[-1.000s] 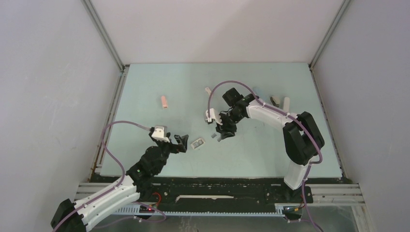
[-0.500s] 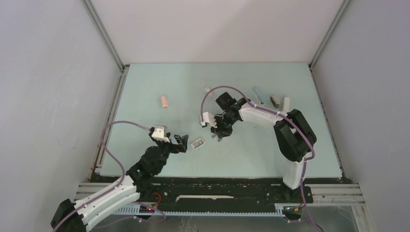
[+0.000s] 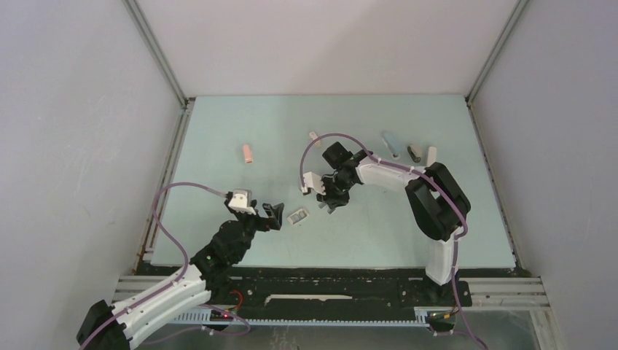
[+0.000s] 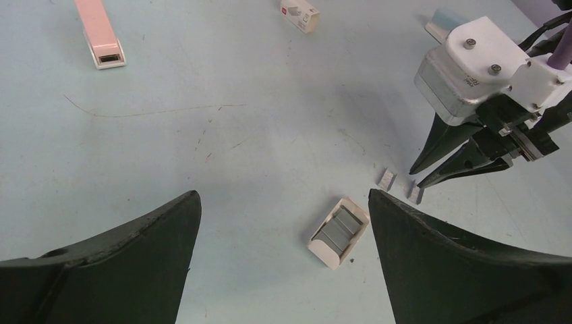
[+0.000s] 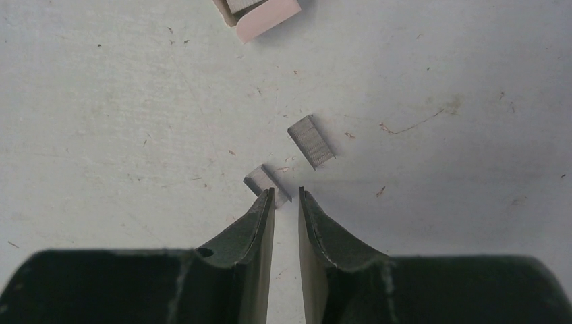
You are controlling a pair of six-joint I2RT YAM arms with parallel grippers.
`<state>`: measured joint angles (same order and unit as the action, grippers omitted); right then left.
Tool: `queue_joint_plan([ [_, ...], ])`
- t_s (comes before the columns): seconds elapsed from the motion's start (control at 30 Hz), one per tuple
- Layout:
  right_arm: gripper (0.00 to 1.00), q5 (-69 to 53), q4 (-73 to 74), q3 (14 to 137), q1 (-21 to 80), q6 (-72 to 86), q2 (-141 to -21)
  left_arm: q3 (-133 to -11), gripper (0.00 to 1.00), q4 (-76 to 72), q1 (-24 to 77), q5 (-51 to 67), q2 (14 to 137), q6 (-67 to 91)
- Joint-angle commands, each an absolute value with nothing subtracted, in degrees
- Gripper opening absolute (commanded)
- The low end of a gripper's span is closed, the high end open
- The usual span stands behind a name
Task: Unload the staples from the stapler
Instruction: Pick up the staple from the center of the board.
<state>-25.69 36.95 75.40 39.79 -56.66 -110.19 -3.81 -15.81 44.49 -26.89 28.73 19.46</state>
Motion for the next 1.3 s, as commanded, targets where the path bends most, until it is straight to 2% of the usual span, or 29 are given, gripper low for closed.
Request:
queue_joint_plan([
  [0.0, 0.27, -25.25, 36.36, 76.53, 40.00, -57.04, -110.56, -4.13, 1.00, -18.27, 44.19, -28.39, 28.81, 19.33],
  [0.73, 0.26, -24.73, 37.97, 77.69, 40.51, -58.14, -112.70, -4.29, 1.00, -18.46, 44.04, -28.15, 29.45, 19.32],
  [1.27, 0.07, -25.16, 44.84, 80.49, 41.35, -60.52, -114.70, -3.88, 1.00, -18.13, 43.87, -28.31, 28.22, 19.51],
])
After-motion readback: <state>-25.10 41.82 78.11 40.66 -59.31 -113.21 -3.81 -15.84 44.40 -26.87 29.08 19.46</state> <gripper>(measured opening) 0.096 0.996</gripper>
